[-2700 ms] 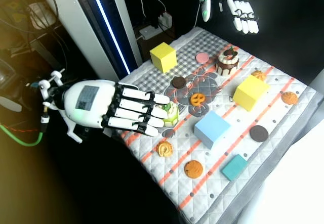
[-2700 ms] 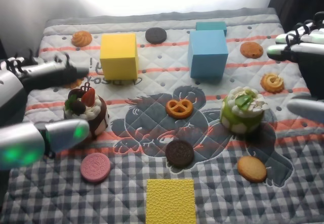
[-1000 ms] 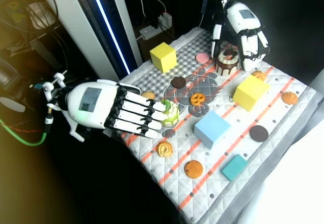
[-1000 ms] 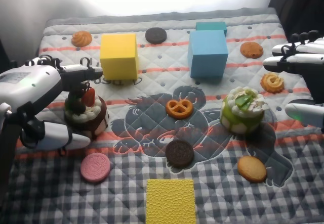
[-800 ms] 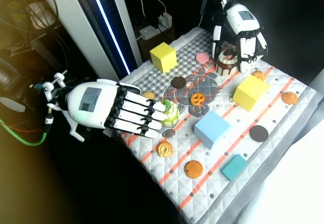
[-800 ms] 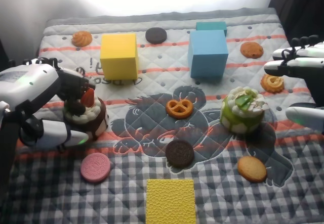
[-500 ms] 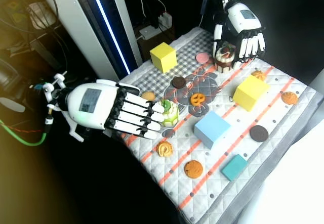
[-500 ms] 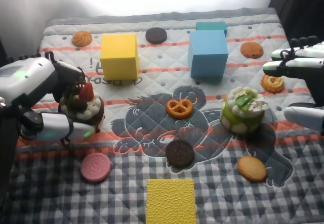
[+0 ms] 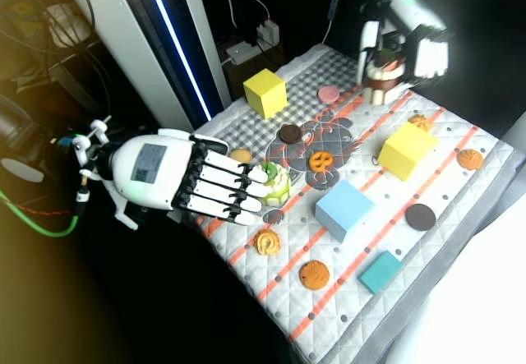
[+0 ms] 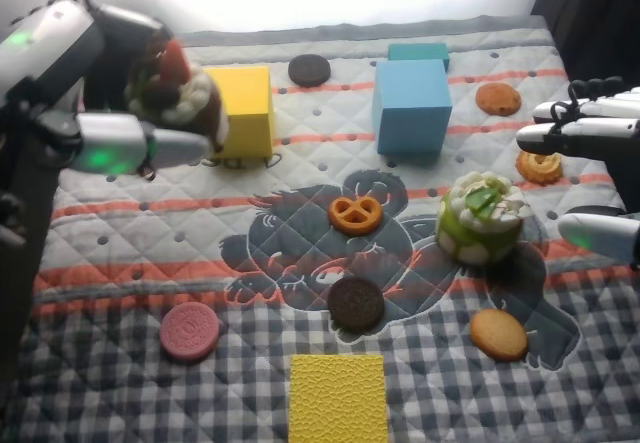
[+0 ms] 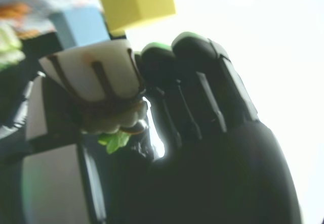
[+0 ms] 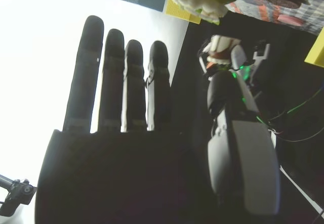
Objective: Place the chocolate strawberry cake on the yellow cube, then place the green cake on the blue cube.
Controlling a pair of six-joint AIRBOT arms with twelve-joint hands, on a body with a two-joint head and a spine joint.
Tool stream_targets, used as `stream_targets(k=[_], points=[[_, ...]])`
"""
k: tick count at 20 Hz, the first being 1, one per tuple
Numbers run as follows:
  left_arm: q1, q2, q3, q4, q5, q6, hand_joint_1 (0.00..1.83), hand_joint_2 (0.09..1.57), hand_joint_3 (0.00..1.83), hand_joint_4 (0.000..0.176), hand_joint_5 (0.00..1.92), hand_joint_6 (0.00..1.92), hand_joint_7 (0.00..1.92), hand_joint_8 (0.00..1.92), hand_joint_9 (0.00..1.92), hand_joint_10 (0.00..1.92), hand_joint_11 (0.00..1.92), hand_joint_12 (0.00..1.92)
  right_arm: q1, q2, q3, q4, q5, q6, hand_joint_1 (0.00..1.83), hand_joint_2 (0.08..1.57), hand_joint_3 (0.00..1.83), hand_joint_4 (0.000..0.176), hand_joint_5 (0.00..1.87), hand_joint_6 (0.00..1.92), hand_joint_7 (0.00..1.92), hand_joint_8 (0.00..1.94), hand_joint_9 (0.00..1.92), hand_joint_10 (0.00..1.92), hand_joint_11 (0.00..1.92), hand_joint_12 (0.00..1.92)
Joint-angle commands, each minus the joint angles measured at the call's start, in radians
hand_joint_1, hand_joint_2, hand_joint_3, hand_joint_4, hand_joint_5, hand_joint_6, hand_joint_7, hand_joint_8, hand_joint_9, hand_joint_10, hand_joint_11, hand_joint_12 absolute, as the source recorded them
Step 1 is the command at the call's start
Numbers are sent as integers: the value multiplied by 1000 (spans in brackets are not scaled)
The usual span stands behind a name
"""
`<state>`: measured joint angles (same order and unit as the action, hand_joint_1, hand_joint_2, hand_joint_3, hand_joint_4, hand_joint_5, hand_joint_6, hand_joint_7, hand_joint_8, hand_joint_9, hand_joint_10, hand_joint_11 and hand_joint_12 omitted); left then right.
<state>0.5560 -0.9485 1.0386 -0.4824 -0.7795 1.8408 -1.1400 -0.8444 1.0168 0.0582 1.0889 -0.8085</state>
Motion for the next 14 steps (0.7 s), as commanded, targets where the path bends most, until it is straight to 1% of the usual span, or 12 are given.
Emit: stream_targets(k=[1,2,3,4,5,6,7,9,11,12,13,14], points=[[-22,-3,11,25,-78,-6,1151,1118,1,0,958,1060,958,1283,1007,1475,900,1812,5,-1,8,16,121,7,298,1270,0,0,522,4,419,2,472,1,527,76],[-44,-15,29,25,-63,-6,1156,1110,0,0,978,1022,991,1226,1077,1429,998,1766,5,-2,9,16,121,7,291,1273,0,0,521,2,419,2,473,1,531,75],[-73,-32,54,25,-41,-6,1157,1109,0,0,978,1016,1003,1200,1085,1425,1010,1783,5,-3,11,16,121,7,305,1272,0,0,524,3,421,2,471,0,525,70],[-93,-46,73,25,-22,-6,1160,1103,0,0,992,990,1021,1164,1122,1375,1069,1708,5,-4,12,16,121,7,303,1267,0,0,525,3,426,3,478,3,529,70],[-113,-60,91,23,2,-6,1160,1103,0,0,992,990,1021,1164,1122,1375,1069,1708,5,-5,12,16,121,7,303,1267,0,0,525,3,426,3,478,3,529,70],[-136,-76,118,23,45,-6,1159,1104,0,0,990,991,1044,1131,1179,1370,1144,1712,5,-6,13,16,121,7,279,1270,0,11,512,0,417,0,484,3,546,72],[-152,-89,138,23,73,-6,1157,1103,0,0,993,985,1044,1142,1221,1416,1180,1762,5,-7,13,16,121,7,280,1272,1,6,515,2,420,2,483,2,547,72],[-175,-107,177,18,104,-6,1123,1112,2,0,973,1027,969,1249,1034,1538,1004,1836,5,-9,13,16,121,7,326,1266,0,6,512,1,413,0,459,1,517,55],[-194,-127,212,17,123,-6,1092,1126,1,0,946,1076,901,1343,890,1588,842,1887,5,-11,16,16,122,7,303,1262,0,24,499,0,414,1,449,0,506,48],[-197,-136,227,14,126,-6,1096,1127,0,0,944,1080,897,1351,885,1575,839,1878,5,-13,19,16,122,7,314,1261,0,38,494,0,415,2,450,0,505,47],[-197,-141,235,11,126,-6,1090,1123,0,0,952,1067,887,1345,857,1594,811,1900,5,-15,20,16,122,7,319,1263,0,47,489,0,417,2,444,0,495,43],[-198,-148,246,11,126,-6,1078,1129,1,0,939,1090,873,1376,845,1632,808,1917,5,-17,22,16,122,7,316,1266,1,44,489,0,418,2,445,1,494,42]])
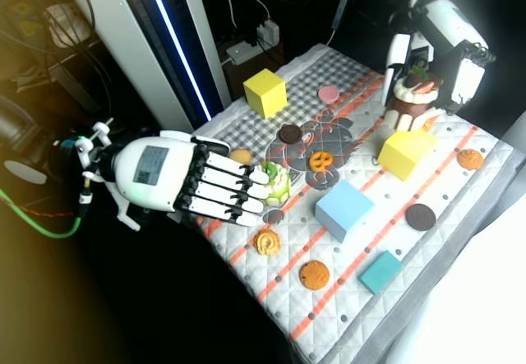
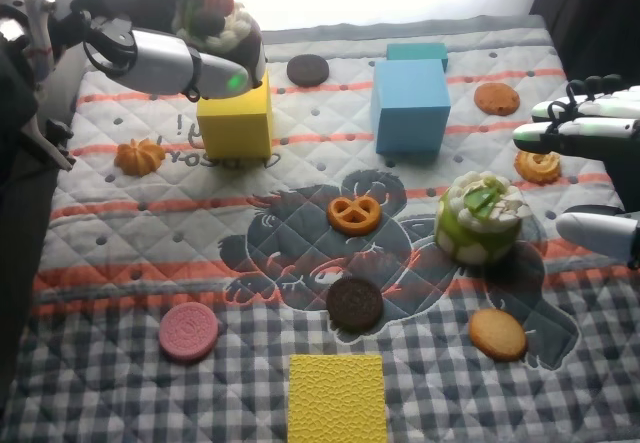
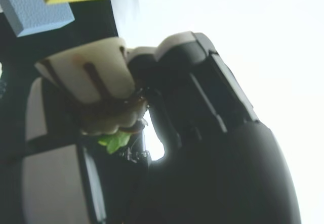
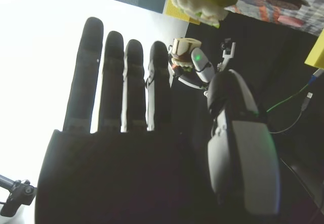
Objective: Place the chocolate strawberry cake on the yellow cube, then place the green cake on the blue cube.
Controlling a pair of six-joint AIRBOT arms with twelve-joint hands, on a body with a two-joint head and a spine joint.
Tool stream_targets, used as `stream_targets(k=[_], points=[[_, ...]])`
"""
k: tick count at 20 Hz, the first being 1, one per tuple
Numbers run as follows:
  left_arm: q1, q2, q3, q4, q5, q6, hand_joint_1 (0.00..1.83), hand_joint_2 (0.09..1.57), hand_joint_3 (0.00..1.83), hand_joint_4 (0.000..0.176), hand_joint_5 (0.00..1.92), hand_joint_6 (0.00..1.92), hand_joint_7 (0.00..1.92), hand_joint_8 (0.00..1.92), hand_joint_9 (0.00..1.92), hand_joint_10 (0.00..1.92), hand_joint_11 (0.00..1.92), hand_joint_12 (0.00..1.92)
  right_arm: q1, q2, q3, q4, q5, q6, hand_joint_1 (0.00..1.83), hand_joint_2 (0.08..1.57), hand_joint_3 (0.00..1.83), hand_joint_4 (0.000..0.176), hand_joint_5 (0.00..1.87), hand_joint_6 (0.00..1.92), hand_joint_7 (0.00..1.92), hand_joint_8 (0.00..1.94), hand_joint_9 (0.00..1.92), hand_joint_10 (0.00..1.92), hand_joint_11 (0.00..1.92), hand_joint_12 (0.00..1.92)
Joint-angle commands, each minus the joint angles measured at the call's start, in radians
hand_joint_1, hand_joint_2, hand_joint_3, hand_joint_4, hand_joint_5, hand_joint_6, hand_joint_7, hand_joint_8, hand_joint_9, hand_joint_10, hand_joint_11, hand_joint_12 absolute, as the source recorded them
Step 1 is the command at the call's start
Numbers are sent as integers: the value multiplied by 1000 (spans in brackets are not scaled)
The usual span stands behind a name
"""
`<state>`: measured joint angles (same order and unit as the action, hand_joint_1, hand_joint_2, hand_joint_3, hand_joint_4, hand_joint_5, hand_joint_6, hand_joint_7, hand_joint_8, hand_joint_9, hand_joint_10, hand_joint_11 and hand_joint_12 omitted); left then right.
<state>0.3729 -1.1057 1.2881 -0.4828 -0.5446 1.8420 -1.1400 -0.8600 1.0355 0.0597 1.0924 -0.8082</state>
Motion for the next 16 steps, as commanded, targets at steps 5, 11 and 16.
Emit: stream_targets(k=[5,11,16], points=[[-15,-5,28,7,-90,-7,1074,1132,0,0,935,1100,881,1397,846,1628,805,1907,5,-5,9,14,122,14,314,1275,1,63,474,0,415,0,438,0,493,40],[-8,-32,65,-21,-92,-7,1053,1141,2,23,912,1130,904,1246,826,1497,752,1814,5,-5,9,13,132,28,297,1278,2,43,490,6,437,7,467,8,506,45],[-4,-51,81,-31,-98,-7,1048,1136,0,48,921,1113,883,1235,770,1447,669,1747,5,-4,12,12,145,35,338,1281,2,47,489,1,424,0,453,2,478,33]])
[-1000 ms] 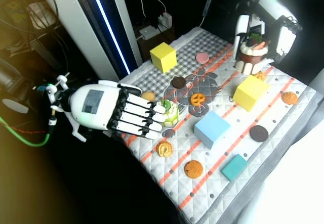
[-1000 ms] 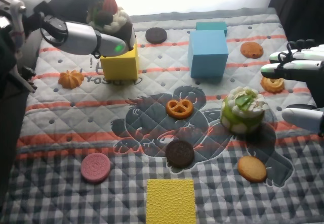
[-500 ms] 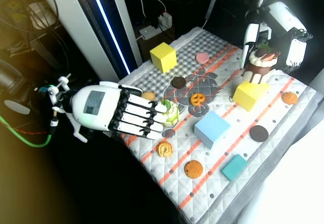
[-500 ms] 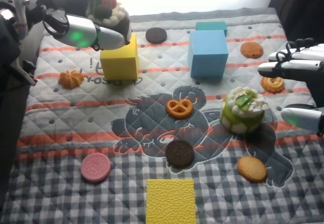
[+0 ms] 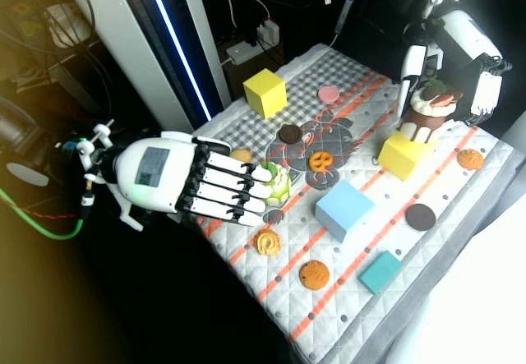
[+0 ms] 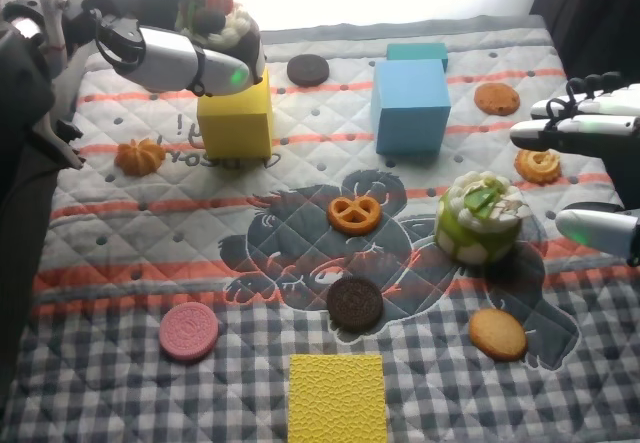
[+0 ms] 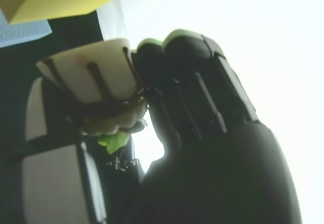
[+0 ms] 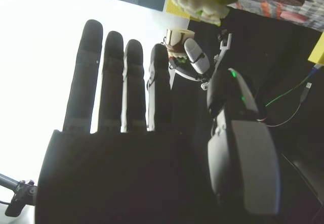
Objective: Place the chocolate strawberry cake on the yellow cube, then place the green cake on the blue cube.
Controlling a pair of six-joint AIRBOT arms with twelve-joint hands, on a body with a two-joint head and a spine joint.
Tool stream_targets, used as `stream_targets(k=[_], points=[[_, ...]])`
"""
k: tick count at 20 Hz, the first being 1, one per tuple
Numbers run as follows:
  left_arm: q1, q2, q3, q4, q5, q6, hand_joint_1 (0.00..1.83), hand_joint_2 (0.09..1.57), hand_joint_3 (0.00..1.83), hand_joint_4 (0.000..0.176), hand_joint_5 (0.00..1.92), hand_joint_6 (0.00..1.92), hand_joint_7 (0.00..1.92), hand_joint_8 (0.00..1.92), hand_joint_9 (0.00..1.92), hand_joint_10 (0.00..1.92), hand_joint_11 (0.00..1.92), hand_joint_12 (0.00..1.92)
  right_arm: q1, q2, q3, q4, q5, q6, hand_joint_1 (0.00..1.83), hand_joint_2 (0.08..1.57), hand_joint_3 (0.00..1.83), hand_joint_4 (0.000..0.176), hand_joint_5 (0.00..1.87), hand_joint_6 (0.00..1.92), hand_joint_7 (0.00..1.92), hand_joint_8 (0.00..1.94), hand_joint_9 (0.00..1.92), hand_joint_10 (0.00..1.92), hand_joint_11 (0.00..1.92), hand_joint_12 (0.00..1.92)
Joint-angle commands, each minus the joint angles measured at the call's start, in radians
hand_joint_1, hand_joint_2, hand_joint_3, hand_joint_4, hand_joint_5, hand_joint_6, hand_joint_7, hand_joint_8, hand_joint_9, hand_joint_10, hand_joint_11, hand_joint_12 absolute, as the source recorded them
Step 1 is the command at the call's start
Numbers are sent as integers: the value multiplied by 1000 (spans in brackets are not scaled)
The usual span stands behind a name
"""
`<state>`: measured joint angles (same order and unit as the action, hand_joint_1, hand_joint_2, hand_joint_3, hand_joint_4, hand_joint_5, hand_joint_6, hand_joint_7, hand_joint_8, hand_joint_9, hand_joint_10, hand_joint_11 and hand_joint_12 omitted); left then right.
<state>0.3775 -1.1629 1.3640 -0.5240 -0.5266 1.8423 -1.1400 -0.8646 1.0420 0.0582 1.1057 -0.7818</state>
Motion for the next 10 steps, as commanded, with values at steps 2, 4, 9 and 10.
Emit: stream_targets(k=[2,4,9,10], points=[[1,2,7,7,-117,-8,1040,1139,1,58,912,1121,870,1222,746,1447,618,1748,5,0,6,13,133,10,349,1289,4,31,486,0,422,0,467,7,489,38],[13,0,7,-4,-112,-8,1057,1141,0,18,911,1113,854,1155,729,1396,537,1706,0,0,5,13,133,16,377,1293,3,36,477,0,412,0,461,1,478,33],[36,-13,14,-20,-111,-8,1035,1144,1,61,897,1119,720,1237,649,1446,489,1741,-7,-2,6,13,133,22,290,1302,5,52,476,0,417,0,485,3,529,54],[37,-13,14,-21,-112,-8,1027,1149,1,70,885,1134,706,1202,647,1418,518,1705,-7,-3,6,13,133,22,294,1300,3,45,489,5,429,4,499,7,548,61]])
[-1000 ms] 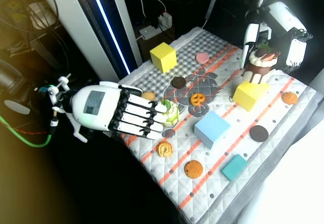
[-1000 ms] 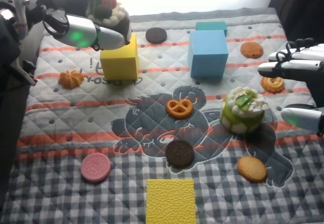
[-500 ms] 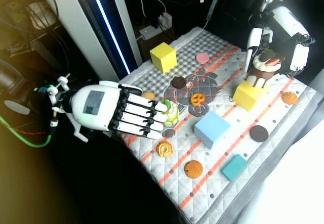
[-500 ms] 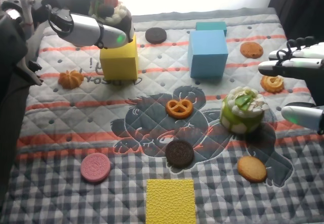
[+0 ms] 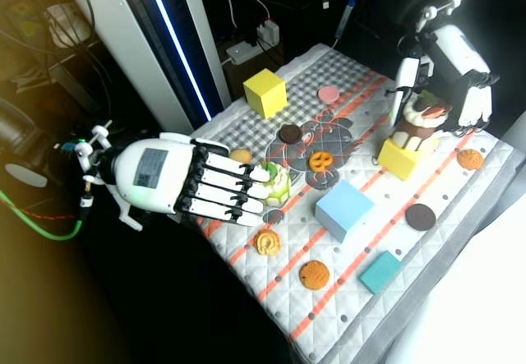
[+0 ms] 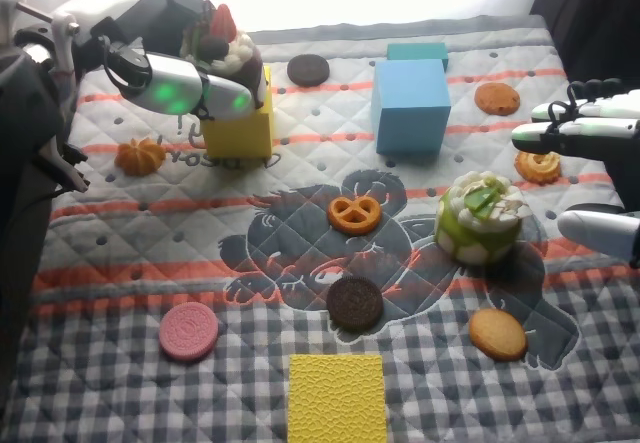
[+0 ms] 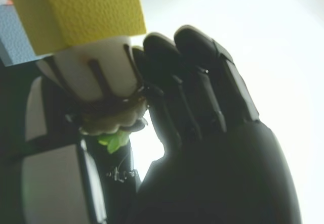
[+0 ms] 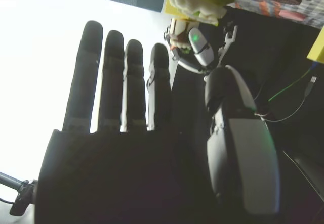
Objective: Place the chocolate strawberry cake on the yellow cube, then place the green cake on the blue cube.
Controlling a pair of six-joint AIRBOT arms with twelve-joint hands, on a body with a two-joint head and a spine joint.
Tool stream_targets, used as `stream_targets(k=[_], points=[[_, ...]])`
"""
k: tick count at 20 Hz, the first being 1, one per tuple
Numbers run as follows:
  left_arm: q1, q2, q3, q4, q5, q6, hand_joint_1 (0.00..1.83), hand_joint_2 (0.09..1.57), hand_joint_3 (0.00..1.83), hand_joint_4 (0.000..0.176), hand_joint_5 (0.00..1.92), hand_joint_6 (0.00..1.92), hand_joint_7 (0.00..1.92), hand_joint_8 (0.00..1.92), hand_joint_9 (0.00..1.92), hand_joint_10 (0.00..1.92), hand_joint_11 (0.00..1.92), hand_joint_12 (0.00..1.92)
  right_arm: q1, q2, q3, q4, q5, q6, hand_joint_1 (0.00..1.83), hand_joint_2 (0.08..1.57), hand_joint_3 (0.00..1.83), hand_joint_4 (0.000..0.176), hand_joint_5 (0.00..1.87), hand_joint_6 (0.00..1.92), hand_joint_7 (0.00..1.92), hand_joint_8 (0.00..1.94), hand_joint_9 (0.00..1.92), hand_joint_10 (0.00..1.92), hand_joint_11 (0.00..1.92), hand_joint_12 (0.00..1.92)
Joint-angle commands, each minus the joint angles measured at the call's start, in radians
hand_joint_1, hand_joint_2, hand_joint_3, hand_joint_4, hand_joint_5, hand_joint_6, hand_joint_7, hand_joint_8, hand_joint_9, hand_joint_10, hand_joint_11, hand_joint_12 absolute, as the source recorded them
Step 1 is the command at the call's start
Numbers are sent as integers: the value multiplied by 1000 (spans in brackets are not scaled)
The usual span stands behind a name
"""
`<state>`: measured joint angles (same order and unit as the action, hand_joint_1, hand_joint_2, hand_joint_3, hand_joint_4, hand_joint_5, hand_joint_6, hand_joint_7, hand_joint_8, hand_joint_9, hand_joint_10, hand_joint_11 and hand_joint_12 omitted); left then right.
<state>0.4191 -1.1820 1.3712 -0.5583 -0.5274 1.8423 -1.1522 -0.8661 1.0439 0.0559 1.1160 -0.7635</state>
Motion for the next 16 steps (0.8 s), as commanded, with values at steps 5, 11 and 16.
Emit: stream_targets(k=[5,11,16], points=[[5,6,6,9,-111,-8,986,1048,0,1,712,839,648,1124,596,1357,443,1639,4,-6,7,16,123,4,331,1303,1,39,505,4,444,4,509,5,567,62],[14,5,3,7,-106,-8,903,988,1,0,740,273,675,769,609,1165,426,1575,4,-12,12,16,123,5,327,1295,0,48,508,3,449,2,525,7,590,66],[18,7,-2,9,-106,-8,857,990,0,0,734,54,656,649,586,1066,364,1532,4,-15,14,16,123,5,331,1296,0,41,506,2,439,1,506,2,570,55]])
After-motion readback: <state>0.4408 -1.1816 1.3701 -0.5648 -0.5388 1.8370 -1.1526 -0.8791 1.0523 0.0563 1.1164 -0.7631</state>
